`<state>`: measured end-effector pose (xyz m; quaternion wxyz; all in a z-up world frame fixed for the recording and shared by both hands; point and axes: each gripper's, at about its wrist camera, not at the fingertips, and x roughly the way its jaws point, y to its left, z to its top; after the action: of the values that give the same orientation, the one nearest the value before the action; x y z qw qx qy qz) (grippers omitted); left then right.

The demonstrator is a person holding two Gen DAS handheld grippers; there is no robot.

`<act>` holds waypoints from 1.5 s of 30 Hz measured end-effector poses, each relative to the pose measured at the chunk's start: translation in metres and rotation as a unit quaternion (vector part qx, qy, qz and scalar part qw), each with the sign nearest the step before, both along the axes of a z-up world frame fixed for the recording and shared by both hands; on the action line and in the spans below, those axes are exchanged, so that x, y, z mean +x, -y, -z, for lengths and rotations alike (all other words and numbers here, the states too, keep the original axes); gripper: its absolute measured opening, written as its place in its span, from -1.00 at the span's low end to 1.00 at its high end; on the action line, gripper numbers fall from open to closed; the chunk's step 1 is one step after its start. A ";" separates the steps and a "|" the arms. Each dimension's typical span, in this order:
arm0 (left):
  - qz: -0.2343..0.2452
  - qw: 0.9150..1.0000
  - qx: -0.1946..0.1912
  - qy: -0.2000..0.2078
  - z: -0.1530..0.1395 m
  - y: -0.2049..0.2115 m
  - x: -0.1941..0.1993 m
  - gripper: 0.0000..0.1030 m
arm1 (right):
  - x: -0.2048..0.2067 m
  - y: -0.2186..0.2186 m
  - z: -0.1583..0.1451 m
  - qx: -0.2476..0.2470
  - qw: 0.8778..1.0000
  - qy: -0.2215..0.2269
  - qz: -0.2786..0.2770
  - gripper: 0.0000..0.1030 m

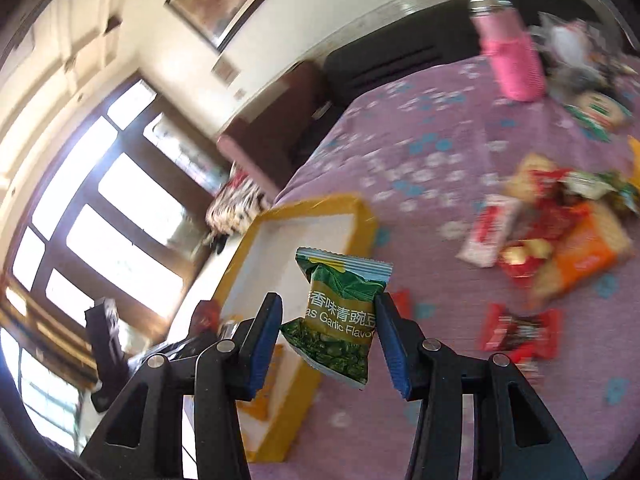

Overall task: Organize snacks
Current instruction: 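Carry the candy and pea bag into the tray and release both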

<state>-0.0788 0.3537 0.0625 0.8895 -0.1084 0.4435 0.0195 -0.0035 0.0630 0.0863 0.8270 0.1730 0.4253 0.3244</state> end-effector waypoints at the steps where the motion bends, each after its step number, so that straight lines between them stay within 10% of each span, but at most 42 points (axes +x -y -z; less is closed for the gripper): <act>1: 0.000 1.000 0.000 -0.003 0.002 -0.004 0.006 -0.42 | -0.002 -0.018 0.000 -0.010 1.000 0.000 -0.016 -0.06; 16: -0.008 0.999 -0.018 -0.037 0.020 -0.033 0.032 -0.40 | 0.000 -0.169 0.051 -0.119 0.988 -0.030 -0.098 -0.04; 21: -0.014 0.998 -0.052 -0.031 0.015 -0.042 0.023 -0.04 | 0.004 -0.172 0.050 -0.111 0.989 -0.036 -0.094 0.03; 28: -0.044 0.992 -0.117 -0.020 0.007 -0.052 0.001 0.05 | -0.004 -0.122 0.022 -0.068 0.995 -0.022 -0.063 0.08; 37: 0.024 0.981 -0.186 0.042 -0.024 0.004 -0.022 0.14 | 0.000 0.067 0.017 -0.081 0.991 -0.020 0.102 0.18; 45: 0.116 0.980 -0.161 0.020 -0.026 0.102 -0.004 0.14 | 0.005 0.143 0.046 -0.095 0.982 -0.053 0.154 0.19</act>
<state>-0.0832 0.2518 0.0888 0.8650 -0.1985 0.4329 -0.1579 0.0013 -0.0804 0.0401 0.8562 0.1742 0.4654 0.1414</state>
